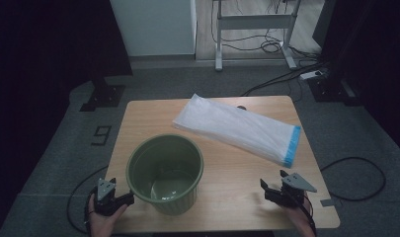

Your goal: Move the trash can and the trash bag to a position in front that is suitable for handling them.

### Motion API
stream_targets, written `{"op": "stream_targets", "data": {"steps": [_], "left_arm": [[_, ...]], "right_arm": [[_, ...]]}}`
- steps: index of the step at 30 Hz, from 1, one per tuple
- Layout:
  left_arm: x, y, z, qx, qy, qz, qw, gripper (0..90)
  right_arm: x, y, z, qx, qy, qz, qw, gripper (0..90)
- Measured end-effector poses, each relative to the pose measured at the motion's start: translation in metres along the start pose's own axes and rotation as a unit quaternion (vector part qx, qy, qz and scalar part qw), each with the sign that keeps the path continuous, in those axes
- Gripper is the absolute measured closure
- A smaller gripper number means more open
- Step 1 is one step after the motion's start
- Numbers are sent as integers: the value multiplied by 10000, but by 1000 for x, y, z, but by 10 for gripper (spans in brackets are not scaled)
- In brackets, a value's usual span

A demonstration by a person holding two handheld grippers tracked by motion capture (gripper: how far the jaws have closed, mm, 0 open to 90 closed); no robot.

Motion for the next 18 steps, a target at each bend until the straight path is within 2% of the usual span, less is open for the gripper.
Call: {"op": "stream_targets", "data": {"steps": [3, 5, 6, 8, 9, 10, 11, 12, 13, 14, 17, 18], "left_arm": [[-7, -2, 1, 30, -61, -27, 10000, 140], [-19, -7, 2, 46, -189, -148, 9997, 138], [-19, -7, 2, 46, -189, -148, 9997, 137], [-28, -14, 1, 30, -281, -357, 9990, 133], [-37, -22, -3, 114, -347, -553, 9978, 133], [-41, -27, -5, 216, -357, -618, 9972, 133], [-41, -27, -5, 216, -357, -618, 9972, 133], [-47, -37, -7, 466, -409, -750, 9953, 133], [-47, -37, -7, 466, -409, -750, 9953, 133], [-51, -42, -6, 499, -494, -911, 9934, 133], [-56, -56, 0, 752, -646, -1226, 9875, 130], [-57, -67, 4, 911, -709, -1390, 9835, 130]], "right_arm": [[-3, 0, -1, 8, -17, 3, 10000, 148], [-5, 1, -1, -6, -28, 7, 10000, 148], [-5, 1, -1, -3, -38, 18, 10000, 148], [-5, 0, -1, 9, -52, 13, 10000, 148], [-4, 0, -1, 10, -37, 18, 10000, 148], [-3, -1, -2, 8, -21, 19, 10000, 148], [-3, -1, -2, 8, -21, 19, 10000, 148], [-2, -2, -3, 19, 6, 10, 10000, 148], [-2, -2, -3, 19, 6, 10, 10000, 148], [-1, -2, -3, 12, 21, 6, 10000, 149], [0, -1, -2, -7, 28, 24, 10000, 149], [0, 2, -2, -50, 3, 85, 10000, 149]]}}
Point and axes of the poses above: each handheld gripper's, and its own axes: x roughly forward along the jaws, z roughly out of its top, y roughly to its left, the point moved 7 cm from there along x, roughly forward along the jaws, and after that the axes turned 2 degrees about -x, right-handed, at the moved point
